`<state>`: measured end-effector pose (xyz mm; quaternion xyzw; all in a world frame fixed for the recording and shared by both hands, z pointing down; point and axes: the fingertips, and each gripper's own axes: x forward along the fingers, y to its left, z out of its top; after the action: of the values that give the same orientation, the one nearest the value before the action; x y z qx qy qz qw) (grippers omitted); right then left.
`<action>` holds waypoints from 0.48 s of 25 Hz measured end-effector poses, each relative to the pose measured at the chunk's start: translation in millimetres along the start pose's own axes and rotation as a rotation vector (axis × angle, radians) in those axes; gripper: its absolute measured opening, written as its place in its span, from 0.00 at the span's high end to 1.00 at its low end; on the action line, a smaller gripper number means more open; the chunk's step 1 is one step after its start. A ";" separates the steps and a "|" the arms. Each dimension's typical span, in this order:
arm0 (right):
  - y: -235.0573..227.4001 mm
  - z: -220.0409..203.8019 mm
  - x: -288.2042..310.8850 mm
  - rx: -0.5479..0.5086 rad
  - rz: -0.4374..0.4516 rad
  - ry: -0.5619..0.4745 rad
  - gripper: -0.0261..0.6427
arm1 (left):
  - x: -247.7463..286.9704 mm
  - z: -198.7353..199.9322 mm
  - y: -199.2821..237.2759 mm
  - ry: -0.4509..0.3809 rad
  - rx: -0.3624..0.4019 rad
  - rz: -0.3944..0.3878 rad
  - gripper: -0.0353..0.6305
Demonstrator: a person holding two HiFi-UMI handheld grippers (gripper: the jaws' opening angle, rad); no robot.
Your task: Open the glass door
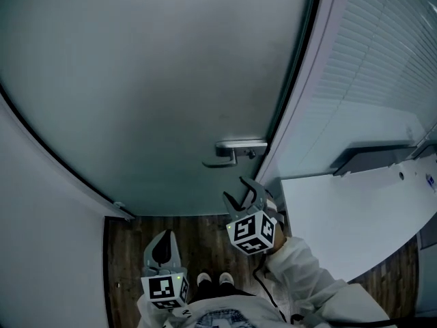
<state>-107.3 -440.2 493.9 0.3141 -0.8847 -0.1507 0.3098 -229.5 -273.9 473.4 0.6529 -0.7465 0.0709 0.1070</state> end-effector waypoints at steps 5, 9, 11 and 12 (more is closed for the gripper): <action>-3.2 -3.6 49.0 -0.270 -0.020 0.107 0.60 | -4.4 -10.5 30.3 0.015 -0.035 0.048 0.94; -6.9 -17.4 85.0 -0.570 -0.101 0.203 0.64 | -5.4 -15.8 45.4 0.024 -0.048 0.071 0.94; -4.5 -19.4 97.3 -0.637 -0.111 0.223 0.66 | -7.0 -18.0 52.6 0.028 -0.050 0.081 0.94; -3.3 -18.7 101.7 -0.653 -0.109 0.233 0.66 | -8.7 -18.3 56.3 0.029 -0.052 0.088 0.94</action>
<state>-155.8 -510.0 552.7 0.2602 -0.7304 -0.4050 0.4845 -283.0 -253.3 490.8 0.6155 -0.7743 0.0657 0.1316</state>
